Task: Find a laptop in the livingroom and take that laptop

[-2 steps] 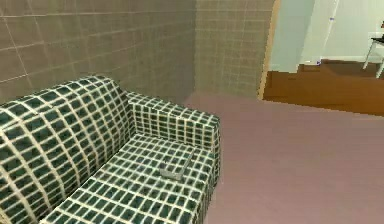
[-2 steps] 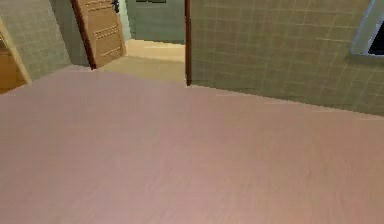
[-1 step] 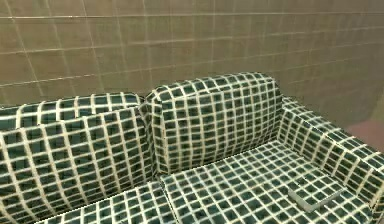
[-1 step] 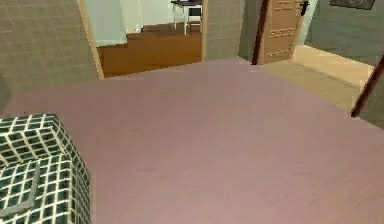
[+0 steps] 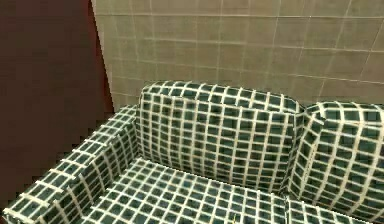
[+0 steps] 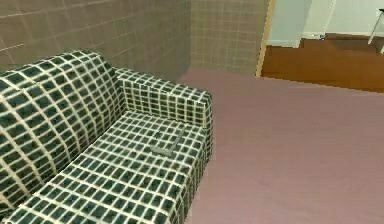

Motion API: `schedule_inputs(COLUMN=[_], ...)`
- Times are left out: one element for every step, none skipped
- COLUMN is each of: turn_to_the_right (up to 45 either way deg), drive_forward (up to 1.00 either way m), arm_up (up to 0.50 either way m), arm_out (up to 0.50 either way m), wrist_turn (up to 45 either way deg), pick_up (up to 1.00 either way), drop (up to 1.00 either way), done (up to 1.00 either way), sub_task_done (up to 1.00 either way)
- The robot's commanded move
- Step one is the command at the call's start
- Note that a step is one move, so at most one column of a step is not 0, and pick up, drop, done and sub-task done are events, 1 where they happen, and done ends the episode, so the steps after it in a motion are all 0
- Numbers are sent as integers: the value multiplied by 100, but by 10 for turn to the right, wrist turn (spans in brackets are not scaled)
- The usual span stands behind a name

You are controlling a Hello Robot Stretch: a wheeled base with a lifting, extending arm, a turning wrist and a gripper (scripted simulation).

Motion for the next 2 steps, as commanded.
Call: schedule_inputs(turn_to_the_right=[-450, -240], drive_forward=[0, 0], arm_up=[0, 0], arm_out=[0, 0], wrist_turn=[0, 0], pick_up=[0, 0], drop=[0, 0], done=[0, 0], sub_task_done=[0, 0])
